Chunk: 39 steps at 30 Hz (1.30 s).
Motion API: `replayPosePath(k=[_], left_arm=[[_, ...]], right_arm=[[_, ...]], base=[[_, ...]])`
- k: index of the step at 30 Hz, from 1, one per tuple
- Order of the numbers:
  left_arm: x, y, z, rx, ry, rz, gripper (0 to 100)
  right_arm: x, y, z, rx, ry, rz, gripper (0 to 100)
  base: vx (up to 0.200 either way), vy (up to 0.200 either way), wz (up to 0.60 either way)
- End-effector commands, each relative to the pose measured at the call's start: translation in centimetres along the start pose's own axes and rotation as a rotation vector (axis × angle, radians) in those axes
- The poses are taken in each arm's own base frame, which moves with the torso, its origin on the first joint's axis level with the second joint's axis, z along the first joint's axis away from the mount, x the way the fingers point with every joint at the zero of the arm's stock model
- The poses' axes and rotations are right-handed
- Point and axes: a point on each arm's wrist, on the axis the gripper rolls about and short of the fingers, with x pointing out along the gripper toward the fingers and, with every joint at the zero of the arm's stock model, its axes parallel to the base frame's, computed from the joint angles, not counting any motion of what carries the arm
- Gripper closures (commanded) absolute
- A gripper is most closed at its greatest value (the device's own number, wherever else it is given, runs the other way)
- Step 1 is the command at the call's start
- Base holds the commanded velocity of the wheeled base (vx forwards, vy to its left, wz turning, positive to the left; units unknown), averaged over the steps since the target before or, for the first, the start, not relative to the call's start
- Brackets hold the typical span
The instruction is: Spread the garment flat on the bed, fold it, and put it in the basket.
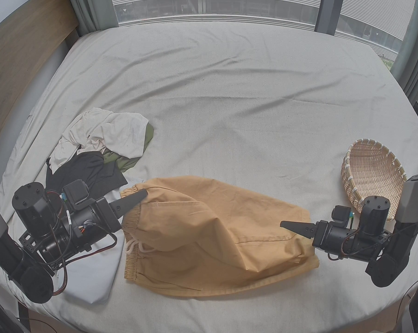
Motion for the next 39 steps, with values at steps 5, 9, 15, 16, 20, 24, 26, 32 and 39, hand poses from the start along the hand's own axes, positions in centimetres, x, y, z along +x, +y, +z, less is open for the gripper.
replayPosePath(k=[5, 9, 15, 16, 20, 24, 26, 32, 39], left_arm=[[0.1, 0.0, 0.1, 0.002, -0.005, -0.002, 100], [0.1, -0.1, 0.4, 0.007, -0.019, -0.005, 100], [0.5, -0.4, 1.1, 0.017, -0.044, -0.027, 100], [0.7, -0.6, 1.5, 0.025, -0.057, -0.040, 100], [0.6, -1.0, 2.4, 0.036, -0.094, -0.059, 100], [0.2, -1.4, 3.7, 0.053, -0.147, -0.070, 100], [-0.1, -1.6, 4.3, 0.064, -0.171, -0.073, 100], [-0.8, -2.6, 5.0, 0.086, -0.202, -0.101, 100], [-1.4, -3.3, 5.4, 0.114, -0.182, -0.161, 100]], right_arm=[[0.3, -0.1, 0.0, 0.000, 0.002, 0.002, 100], [0.2, -0.1, -0.1, 0.000, 0.003, 0.001, 100], [-0.6, 0.9, 0.7, -0.020, -0.026, 0.031, 100], [-1.3, 1.9, 1.4, -0.040, -0.061, 0.057, 100], [-2.3, 3.1, 2.2, -0.068, -0.103, 0.086, 100], [-4.1, 5.5, 3.1, -0.124, -0.167, 0.150, 100], [-4.8, 6.2, 3.4, -0.148, -0.194, 0.170, 100], [-6.3, 8.0, 4.3, -0.198, -0.258, 0.219, 100], [-6.6, 8.0, 4.9, -0.243, -0.294, 0.212, 100]], base=[[0.000, 0.000, 0.00], [0.000, 0.000, 0.00], [0.000, 0.000, 0.00], [0.000, 0.000, 0.00], [0.000, 0.000, 0.00], [0.000, 0.000, 0.00], [0.000, 0.000, 0.00], [0.000, 0.000, 0.00], [0.000, 0.000, 0.00]])
